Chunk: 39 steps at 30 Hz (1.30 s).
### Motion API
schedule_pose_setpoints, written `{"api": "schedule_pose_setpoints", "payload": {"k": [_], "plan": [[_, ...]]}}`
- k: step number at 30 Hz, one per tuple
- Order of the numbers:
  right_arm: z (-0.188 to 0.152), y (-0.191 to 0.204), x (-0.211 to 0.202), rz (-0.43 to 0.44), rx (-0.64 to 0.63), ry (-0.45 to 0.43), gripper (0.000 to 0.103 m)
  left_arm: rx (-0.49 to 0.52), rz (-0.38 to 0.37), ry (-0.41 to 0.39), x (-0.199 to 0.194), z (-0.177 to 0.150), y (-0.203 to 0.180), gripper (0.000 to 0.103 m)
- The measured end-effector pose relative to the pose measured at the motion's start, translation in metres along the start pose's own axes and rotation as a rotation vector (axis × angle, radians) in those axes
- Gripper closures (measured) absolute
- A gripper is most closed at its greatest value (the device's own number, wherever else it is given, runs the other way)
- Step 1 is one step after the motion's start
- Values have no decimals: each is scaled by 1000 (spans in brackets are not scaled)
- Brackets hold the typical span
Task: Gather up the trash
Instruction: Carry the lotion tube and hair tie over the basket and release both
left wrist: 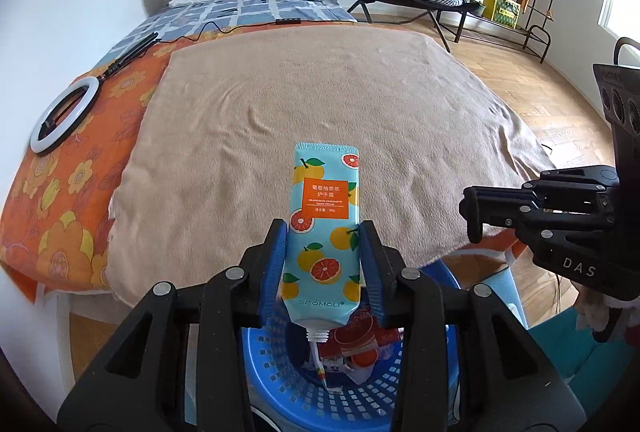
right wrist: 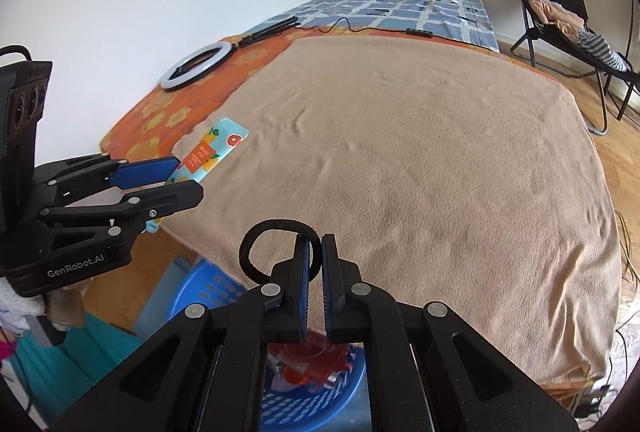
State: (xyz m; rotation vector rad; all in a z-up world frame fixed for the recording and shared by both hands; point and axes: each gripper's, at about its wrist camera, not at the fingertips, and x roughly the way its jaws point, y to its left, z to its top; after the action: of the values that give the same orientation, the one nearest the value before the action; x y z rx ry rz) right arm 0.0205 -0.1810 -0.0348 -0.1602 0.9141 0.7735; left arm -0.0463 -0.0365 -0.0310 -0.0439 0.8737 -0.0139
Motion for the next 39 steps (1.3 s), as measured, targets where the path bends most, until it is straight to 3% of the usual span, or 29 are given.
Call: {"api": "schedule_pose_setpoints", "payload": {"k": [16, 26, 39], "plan": [[-74, 24, 4, 34, -10, 110, 99, -19, -30, 62, 1, -68, -19, 66], [-91, 31, 23, 27, -25, 163, 99, -1, -39, 139, 23, -94, -22, 66], [-100, 26, 41, 28, -11, 214, 99, -13, -25, 167, 38, -97, -15, 66]]}}
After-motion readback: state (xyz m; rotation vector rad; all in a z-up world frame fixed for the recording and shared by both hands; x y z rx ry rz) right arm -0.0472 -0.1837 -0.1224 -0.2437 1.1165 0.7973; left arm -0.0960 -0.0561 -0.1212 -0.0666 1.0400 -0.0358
